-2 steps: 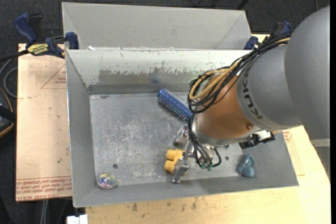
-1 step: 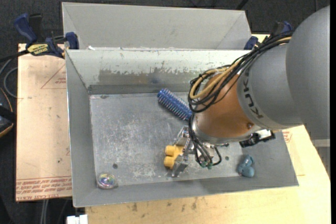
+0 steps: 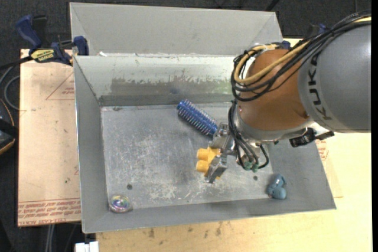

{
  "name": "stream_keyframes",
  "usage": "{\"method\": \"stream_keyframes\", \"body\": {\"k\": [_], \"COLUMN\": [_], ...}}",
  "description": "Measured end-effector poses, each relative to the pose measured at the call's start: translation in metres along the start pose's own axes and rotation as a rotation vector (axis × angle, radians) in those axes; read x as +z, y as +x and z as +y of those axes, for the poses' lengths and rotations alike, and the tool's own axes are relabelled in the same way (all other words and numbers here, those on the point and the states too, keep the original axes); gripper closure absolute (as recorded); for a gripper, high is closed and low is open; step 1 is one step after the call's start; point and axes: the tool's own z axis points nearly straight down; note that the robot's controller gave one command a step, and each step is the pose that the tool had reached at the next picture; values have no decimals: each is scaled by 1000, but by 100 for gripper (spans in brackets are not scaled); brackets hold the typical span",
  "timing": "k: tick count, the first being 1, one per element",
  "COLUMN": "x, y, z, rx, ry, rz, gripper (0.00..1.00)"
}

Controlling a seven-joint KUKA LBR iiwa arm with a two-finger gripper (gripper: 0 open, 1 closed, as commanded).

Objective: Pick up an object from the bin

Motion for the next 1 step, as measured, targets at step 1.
{"method": "stream_keyframes", "body": {"k": [1], "x": [-100], "y": [10], "z": [16], "rx": [21], "ry": [-1], "rz": [-2], "gripper": [100]}}
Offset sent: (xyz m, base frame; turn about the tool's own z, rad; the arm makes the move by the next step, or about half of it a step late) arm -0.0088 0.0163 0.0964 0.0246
